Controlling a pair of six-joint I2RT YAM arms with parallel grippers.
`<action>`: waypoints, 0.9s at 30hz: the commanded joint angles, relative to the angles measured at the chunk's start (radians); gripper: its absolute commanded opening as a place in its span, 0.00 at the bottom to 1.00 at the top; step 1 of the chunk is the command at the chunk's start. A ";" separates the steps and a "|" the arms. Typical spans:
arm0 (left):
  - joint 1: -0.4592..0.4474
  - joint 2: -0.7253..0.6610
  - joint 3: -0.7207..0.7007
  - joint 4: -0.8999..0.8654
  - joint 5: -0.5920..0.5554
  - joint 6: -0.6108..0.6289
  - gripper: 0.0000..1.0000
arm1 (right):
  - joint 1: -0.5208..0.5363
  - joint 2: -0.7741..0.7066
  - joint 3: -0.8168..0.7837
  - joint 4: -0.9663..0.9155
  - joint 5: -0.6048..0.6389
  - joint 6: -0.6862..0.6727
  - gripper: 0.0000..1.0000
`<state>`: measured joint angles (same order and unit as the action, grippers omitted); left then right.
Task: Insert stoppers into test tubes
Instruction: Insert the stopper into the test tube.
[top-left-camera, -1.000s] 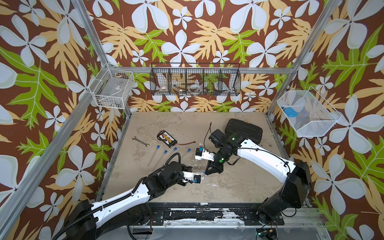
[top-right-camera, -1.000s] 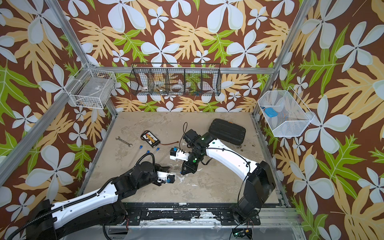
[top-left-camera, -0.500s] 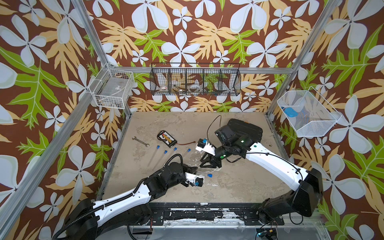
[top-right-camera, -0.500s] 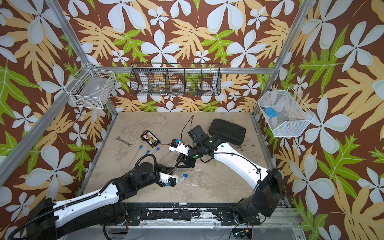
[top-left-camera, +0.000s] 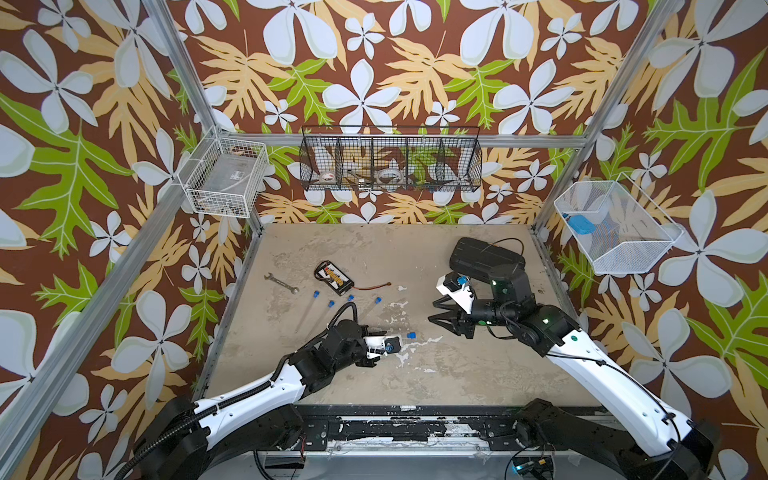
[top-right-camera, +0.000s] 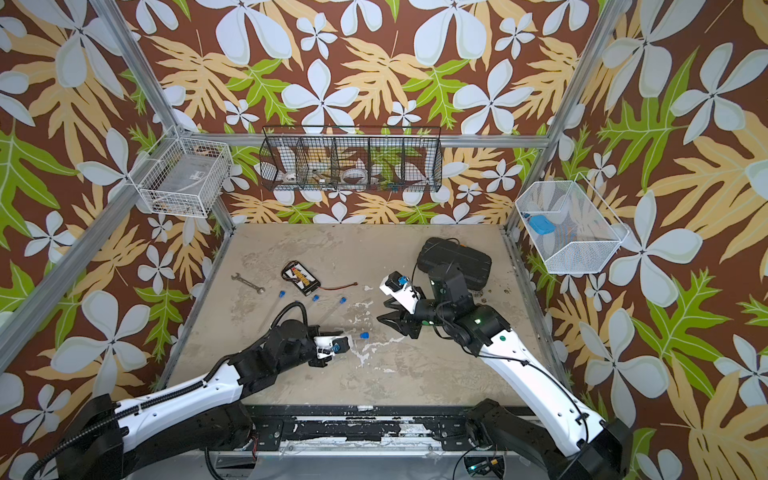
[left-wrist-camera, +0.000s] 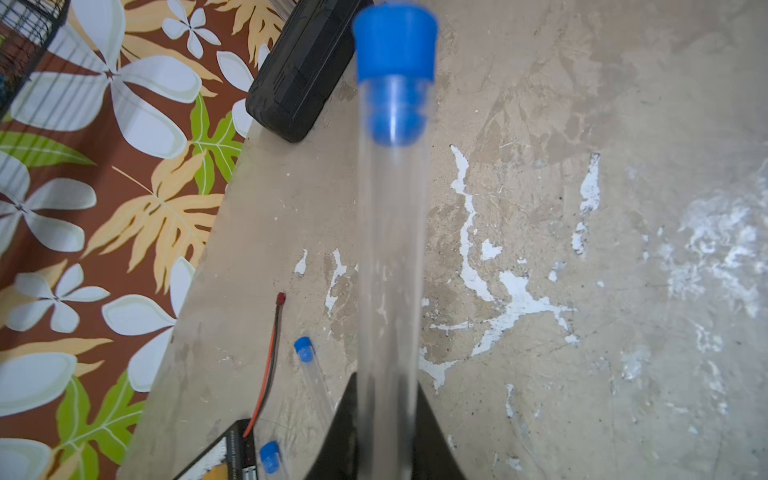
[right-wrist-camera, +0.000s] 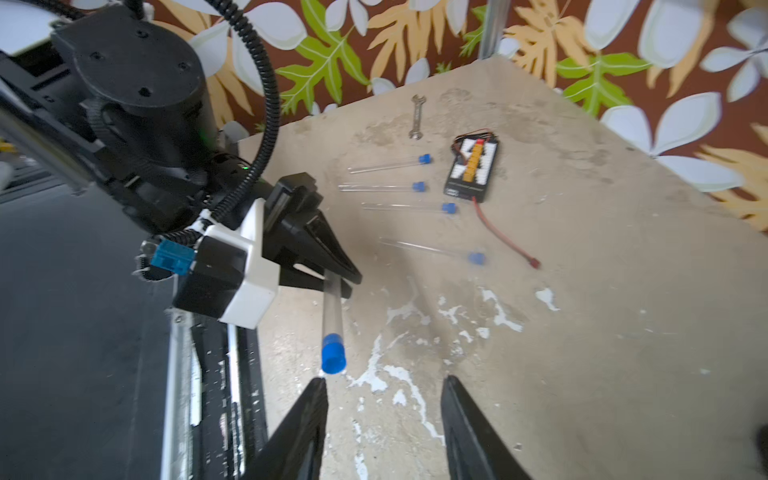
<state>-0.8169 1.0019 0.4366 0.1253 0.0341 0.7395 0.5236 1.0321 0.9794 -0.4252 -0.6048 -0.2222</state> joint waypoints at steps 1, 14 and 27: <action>0.015 0.013 -0.001 0.015 0.075 -0.140 0.00 | 0.002 -0.011 0.015 0.034 0.092 -0.064 0.44; 0.022 0.030 0.005 0.095 0.210 -0.228 0.00 | 0.076 -0.090 -0.107 -0.044 -0.058 -0.614 0.44; 0.021 0.040 0.021 0.090 0.305 -0.211 0.00 | 0.141 0.046 -0.048 -0.110 -0.024 -0.745 0.45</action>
<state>-0.7986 1.0409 0.4507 0.1909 0.3099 0.5270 0.6613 1.0687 0.9192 -0.5217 -0.6270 -0.9287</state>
